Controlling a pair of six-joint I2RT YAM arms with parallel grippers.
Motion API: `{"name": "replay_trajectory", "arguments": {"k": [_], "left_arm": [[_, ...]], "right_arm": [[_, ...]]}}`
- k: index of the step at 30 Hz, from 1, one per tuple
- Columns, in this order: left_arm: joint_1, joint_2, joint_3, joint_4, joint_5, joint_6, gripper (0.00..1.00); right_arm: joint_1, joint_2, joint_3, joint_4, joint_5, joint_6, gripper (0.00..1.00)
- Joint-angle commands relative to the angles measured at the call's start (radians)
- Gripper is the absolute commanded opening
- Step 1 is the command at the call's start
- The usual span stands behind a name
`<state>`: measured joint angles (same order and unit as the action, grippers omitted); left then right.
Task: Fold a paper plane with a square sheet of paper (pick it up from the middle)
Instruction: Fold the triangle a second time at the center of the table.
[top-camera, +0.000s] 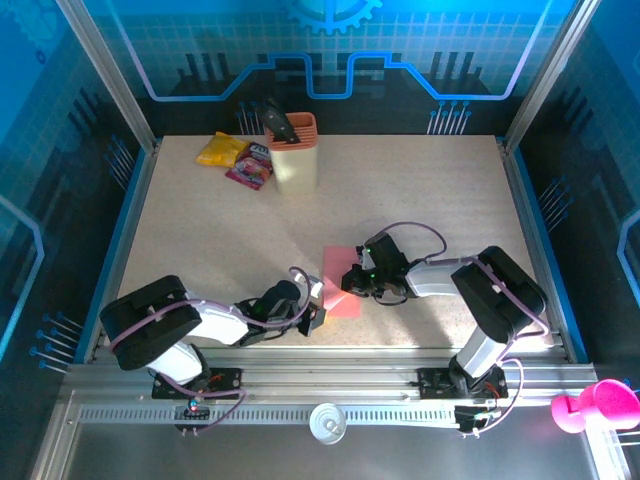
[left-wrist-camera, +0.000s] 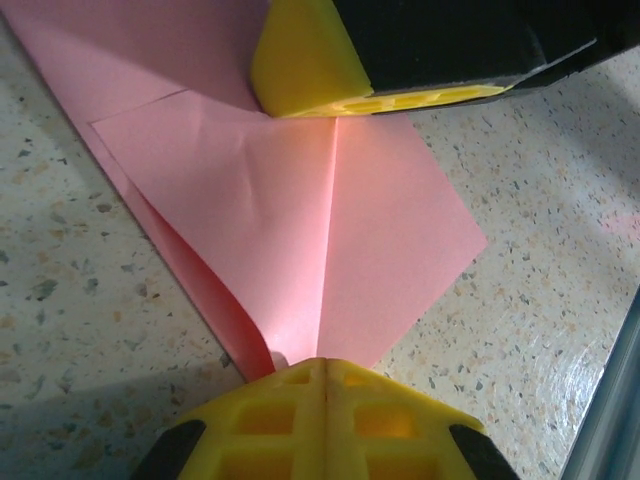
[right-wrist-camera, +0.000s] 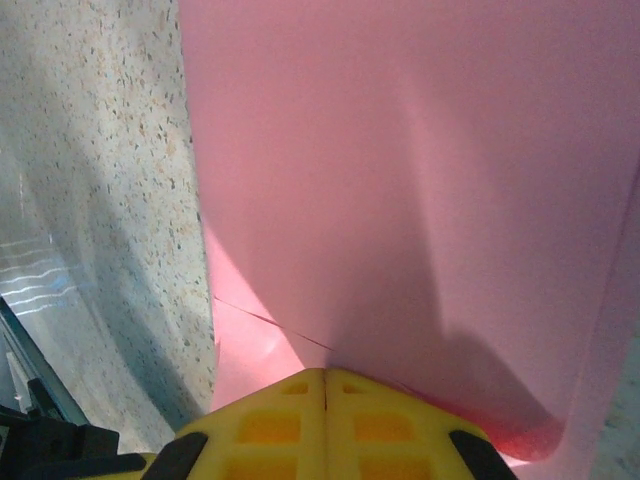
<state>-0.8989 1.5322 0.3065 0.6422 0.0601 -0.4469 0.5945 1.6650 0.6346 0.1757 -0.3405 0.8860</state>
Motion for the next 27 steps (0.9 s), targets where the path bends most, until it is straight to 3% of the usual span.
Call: {"name": "replay_trajectory", "arguments": {"k": [1,11,22,27], "left_arm": [[-0.006,0.041,-0.04,-0.095,-0.011,-0.029,0.0],[-0.017,0.06,-0.009,-0.139,-0.032,-0.03,0.0],[-0.022,0.054,0.011,-0.186,-0.038,-0.024,0.0],[-0.022,0.056,0.02,-0.202,-0.036,-0.018,0.0]], "right_arm": [[-0.018,-0.029,0.013,-0.11,0.015,-0.054,0.0],[0.061,-0.184,0.086,-0.216,0.062,-0.098,0.03],[0.159,-0.31,-0.073,-0.176,0.174,0.0,0.0],[0.203,-0.276,-0.08,-0.131,0.187,0.02,0.0]]}}
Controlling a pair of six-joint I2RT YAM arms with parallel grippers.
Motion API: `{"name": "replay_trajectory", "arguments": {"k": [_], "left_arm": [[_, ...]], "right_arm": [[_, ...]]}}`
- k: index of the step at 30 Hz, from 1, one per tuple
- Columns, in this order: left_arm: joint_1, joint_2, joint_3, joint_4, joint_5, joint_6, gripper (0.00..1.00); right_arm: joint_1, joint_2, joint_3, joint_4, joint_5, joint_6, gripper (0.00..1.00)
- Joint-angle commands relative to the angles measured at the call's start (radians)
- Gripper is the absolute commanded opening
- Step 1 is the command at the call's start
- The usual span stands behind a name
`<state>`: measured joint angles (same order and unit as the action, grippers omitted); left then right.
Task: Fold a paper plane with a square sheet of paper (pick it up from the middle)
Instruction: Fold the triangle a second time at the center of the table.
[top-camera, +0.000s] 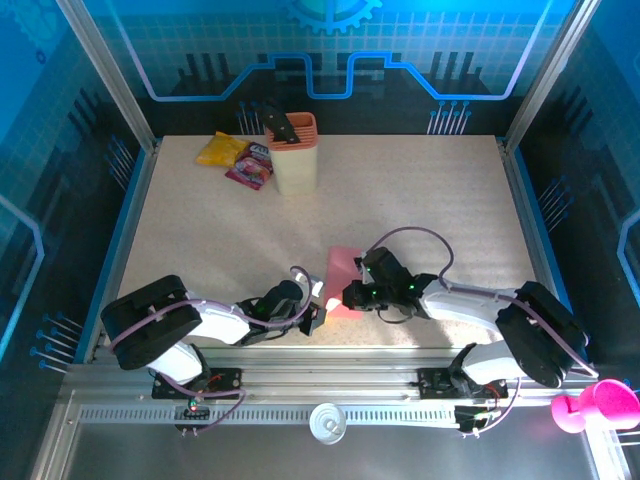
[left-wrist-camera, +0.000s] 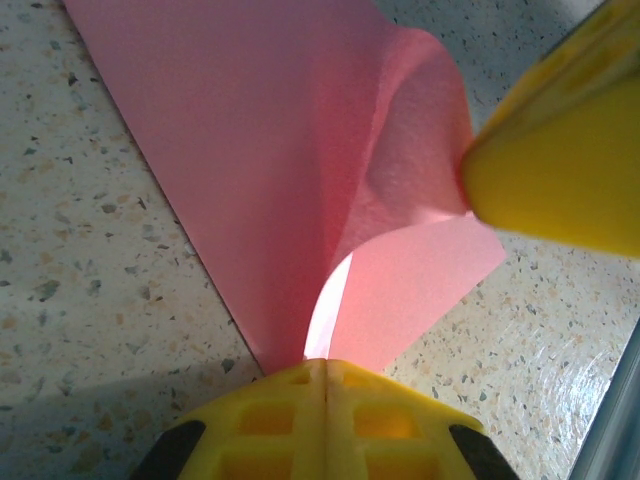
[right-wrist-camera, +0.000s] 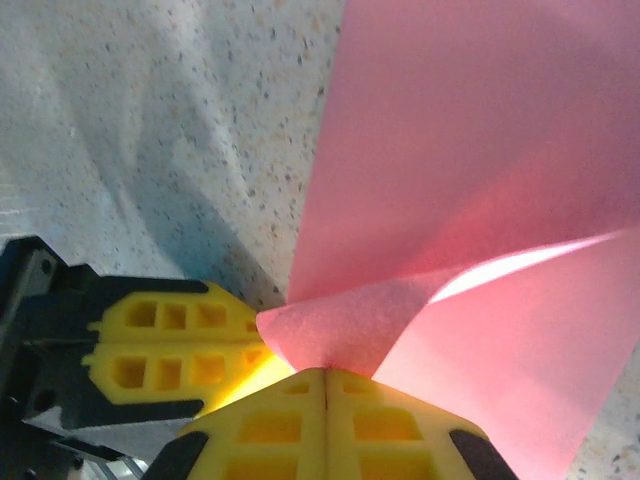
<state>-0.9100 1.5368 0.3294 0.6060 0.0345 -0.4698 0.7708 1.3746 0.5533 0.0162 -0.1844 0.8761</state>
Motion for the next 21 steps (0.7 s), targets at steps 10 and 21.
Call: {"name": "replay_trajectory", "arguments": {"k": [10,21], "left_arm": [[-0.011,0.061,0.01,-0.184,-0.01,0.007,0.0],[-0.01,0.062,0.021,-0.207,-0.009,0.017,0.0]], "right_arm": [[0.028,-0.03,0.003,0.047,0.063,0.024,0.11],[0.01,-0.176,-0.091,0.007,0.079,0.037,0.0]]}}
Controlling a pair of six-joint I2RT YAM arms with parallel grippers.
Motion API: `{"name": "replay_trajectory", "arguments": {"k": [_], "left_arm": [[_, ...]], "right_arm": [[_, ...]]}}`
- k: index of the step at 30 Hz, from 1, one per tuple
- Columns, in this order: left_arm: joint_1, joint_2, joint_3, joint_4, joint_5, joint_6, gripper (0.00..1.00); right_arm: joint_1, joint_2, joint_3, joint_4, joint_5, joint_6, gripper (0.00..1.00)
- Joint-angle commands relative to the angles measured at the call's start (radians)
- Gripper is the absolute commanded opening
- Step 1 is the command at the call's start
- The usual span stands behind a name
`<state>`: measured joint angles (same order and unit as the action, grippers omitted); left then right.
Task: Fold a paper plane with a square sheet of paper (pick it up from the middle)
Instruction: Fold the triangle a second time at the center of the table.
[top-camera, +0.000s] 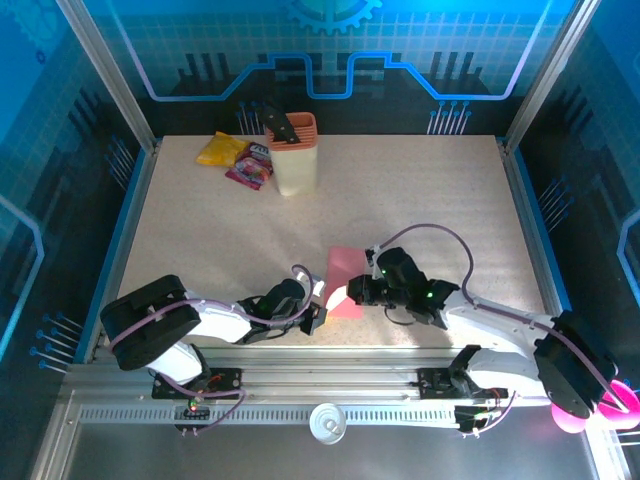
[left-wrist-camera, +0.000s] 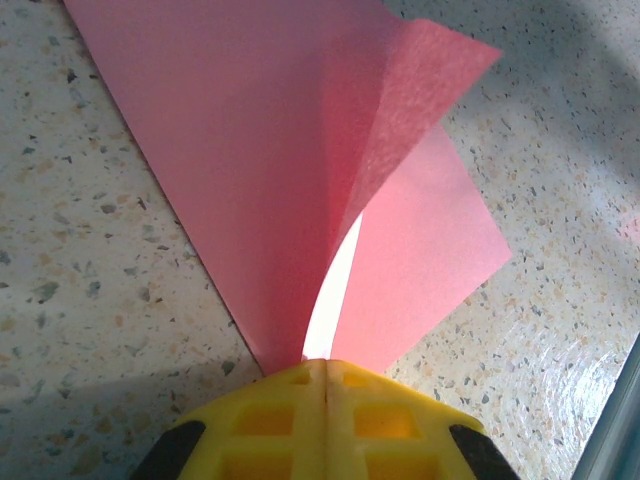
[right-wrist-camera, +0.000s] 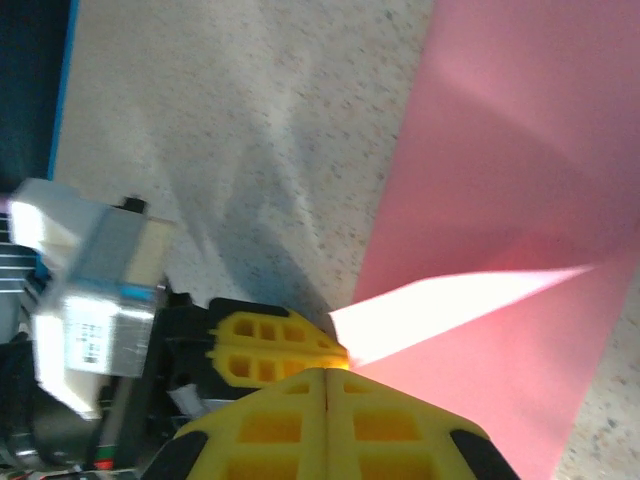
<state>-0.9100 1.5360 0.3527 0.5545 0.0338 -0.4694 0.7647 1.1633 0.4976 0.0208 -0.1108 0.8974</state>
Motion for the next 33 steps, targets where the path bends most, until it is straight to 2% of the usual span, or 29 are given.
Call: {"name": "replay_trajectory", "arguments": {"k": [1,8,15,25,33], "left_arm": [[-0.012,0.062,-0.002,-0.159,-0.008,0.018,0.0],[-0.01,0.061,0.002,-0.172,-0.009,0.02,0.0],[-0.01,0.056,0.003,-0.181,-0.008,0.02,0.0],[-0.01,0.061,-0.001,-0.179,-0.002,0.026,0.0],[-0.01,0.074,-0.003,-0.171,0.006,0.029,0.0]], "right_arm": [[0.024,0.059,-0.037,0.027,0.002,0.026,0.0],[0.096,0.245,0.032,0.154,0.0,0.049,0.0],[0.104,0.36,0.066,0.206,-0.005,0.049,0.0],[0.009,0.418,0.052,0.21,-0.04,0.022,0.0],[-0.058,0.421,0.088,0.135,-0.053,-0.036,0.0]]}}
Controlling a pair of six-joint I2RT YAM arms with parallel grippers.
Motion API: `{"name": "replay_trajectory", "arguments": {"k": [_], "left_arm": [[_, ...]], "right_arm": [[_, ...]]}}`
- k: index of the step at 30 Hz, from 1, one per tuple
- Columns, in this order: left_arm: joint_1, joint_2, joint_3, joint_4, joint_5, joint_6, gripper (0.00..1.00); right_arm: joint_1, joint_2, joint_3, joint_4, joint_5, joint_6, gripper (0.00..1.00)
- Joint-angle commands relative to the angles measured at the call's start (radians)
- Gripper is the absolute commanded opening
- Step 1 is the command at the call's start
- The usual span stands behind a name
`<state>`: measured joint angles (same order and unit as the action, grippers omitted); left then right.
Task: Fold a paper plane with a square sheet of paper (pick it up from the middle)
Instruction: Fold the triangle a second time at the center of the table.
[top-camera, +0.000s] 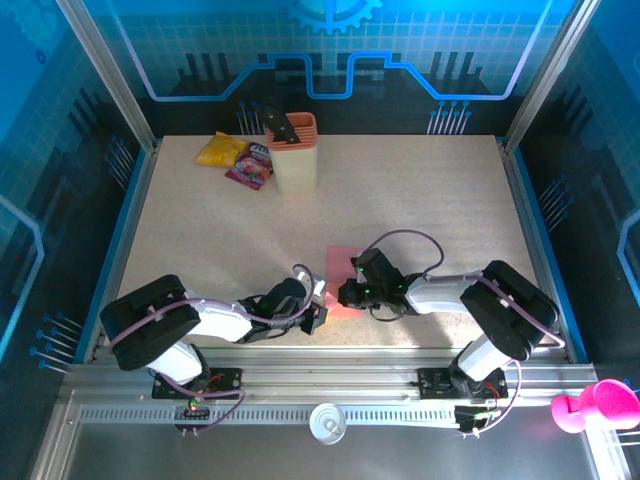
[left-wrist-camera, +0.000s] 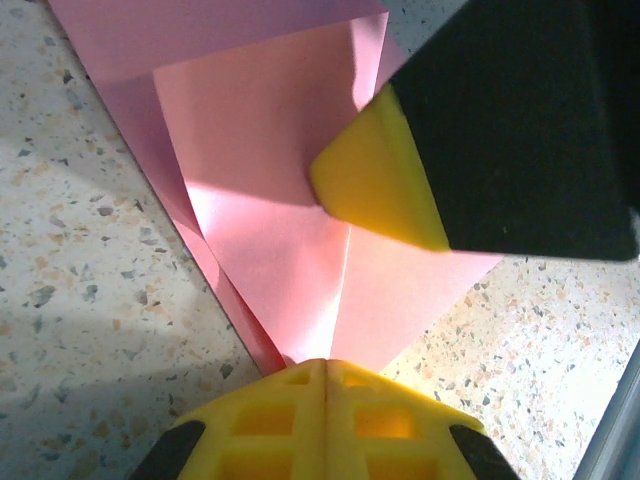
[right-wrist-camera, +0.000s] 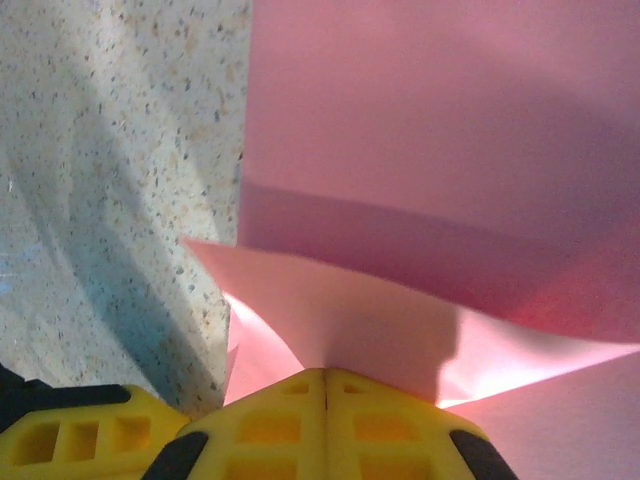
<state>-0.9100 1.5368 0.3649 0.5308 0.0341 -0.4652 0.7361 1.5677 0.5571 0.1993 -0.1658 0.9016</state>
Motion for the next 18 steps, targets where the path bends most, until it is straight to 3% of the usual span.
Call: {"name": "replay_trajectory", "arguments": {"k": [1,18], "left_arm": [[-0.011,0.074,-0.014,-0.147,0.005,0.024,0.0],[-0.012,0.073,-0.011,-0.15,0.008,0.028,0.0]], "right_arm": [[-0.041,0.019,0.032,-0.052,-0.002,-0.047,0.0],[-0.216,0.055,0.01,-0.093,-0.027,-0.133,0.0]]}}
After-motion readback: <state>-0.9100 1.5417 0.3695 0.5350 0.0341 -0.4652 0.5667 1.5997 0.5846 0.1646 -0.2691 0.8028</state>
